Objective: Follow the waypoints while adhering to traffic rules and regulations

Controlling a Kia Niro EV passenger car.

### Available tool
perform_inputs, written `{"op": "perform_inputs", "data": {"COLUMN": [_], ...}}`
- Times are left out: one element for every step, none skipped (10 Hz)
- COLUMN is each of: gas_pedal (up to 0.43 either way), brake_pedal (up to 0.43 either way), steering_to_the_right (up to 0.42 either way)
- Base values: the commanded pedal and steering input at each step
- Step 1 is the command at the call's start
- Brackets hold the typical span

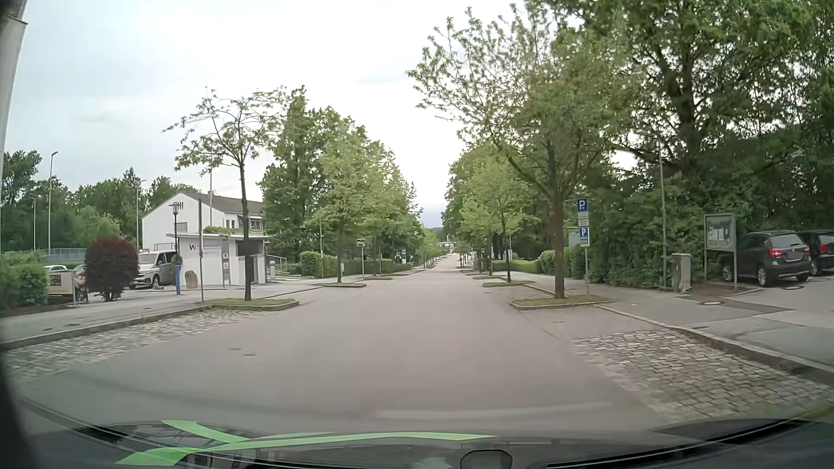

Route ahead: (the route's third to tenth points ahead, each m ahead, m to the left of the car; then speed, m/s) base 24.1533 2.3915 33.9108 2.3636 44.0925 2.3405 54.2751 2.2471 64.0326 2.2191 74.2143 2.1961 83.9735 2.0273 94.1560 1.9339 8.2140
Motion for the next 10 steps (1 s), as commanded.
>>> {"op": "perform_inputs", "data": {"gas_pedal": [0.020, 0.020, 0.020, 0.020, 0.020, 0.020, 0.020, 0.020, 0.020, 0.020], "brake_pedal": [0.000, 0.000, 0.000, 0.000, 0.000, 0.000, 0.000, 0.000, 0.000, 0.000], "steering_to_the_right": [-0.003, -0.003, -0.002, -0.002, -0.002, -0.003, -0.002, -0.003, -0.002, -0.002]}}
